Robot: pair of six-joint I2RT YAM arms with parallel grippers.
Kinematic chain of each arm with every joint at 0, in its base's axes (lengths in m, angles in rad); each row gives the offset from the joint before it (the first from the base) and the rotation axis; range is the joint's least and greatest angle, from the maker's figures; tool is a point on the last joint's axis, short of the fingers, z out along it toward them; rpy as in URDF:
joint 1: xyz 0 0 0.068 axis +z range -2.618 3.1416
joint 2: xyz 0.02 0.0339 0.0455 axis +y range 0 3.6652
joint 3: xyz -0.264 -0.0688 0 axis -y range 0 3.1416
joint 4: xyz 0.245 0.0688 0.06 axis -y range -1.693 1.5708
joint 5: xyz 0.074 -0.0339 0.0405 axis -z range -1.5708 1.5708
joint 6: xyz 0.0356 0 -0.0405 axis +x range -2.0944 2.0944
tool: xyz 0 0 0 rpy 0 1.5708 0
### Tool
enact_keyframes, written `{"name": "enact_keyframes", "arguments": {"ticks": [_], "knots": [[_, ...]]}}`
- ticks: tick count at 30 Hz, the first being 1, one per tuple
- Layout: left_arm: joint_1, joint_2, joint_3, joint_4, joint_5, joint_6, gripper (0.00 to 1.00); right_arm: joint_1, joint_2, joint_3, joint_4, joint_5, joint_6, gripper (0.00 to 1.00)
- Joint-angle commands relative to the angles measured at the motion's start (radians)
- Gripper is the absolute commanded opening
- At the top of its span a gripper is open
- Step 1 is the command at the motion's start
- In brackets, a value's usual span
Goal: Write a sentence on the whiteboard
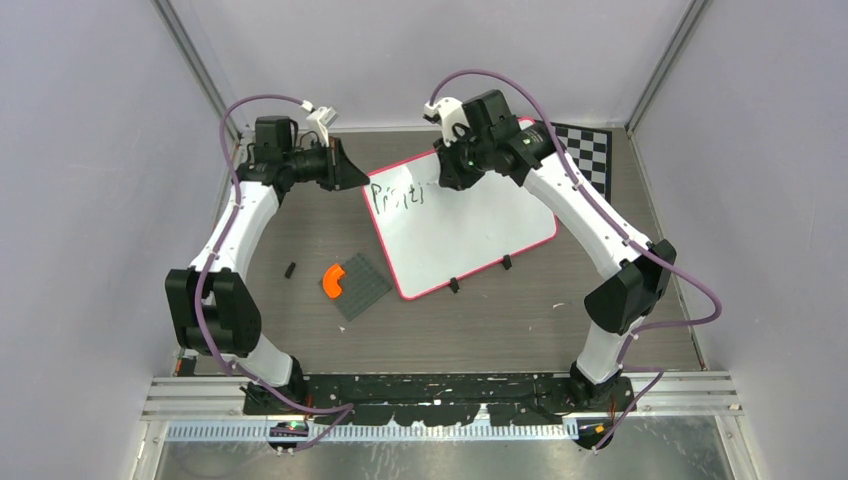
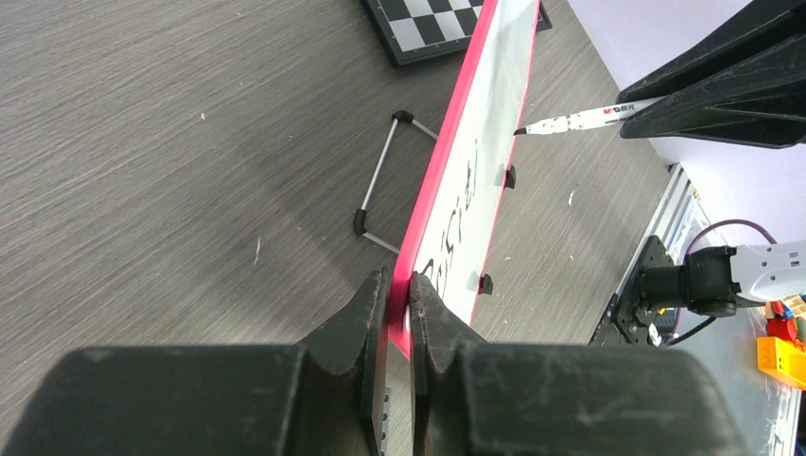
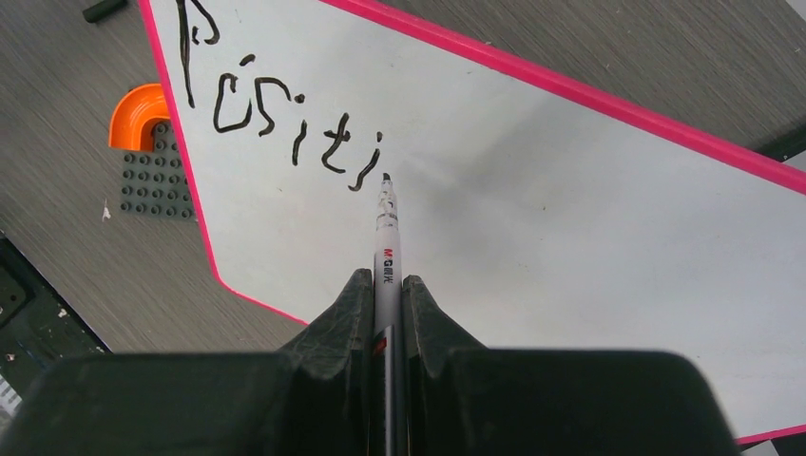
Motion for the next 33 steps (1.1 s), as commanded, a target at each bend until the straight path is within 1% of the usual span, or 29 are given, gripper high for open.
{"name": "enact_keyframes", "arguments": {"ticks": [1, 24, 33], "knots": [[-0.024, 0.005, 0.025, -0.024, 0.012, 0.018, 0.00, 0.005, -0.007, 0.049, 0.036, -0.010, -0.001, 0.00], [-0.025, 0.001, 0.014, -0.025, 0.005, 0.023, 0.00, 0.013, 0.055, 0.049, 0.046, 0.008, -0.002, 0.00], [-0.025, -0.001, 0.008, -0.022, 0.004, 0.021, 0.00, 0.013, 0.023, -0.025, 0.050, 0.027, -0.002, 0.00]]}}
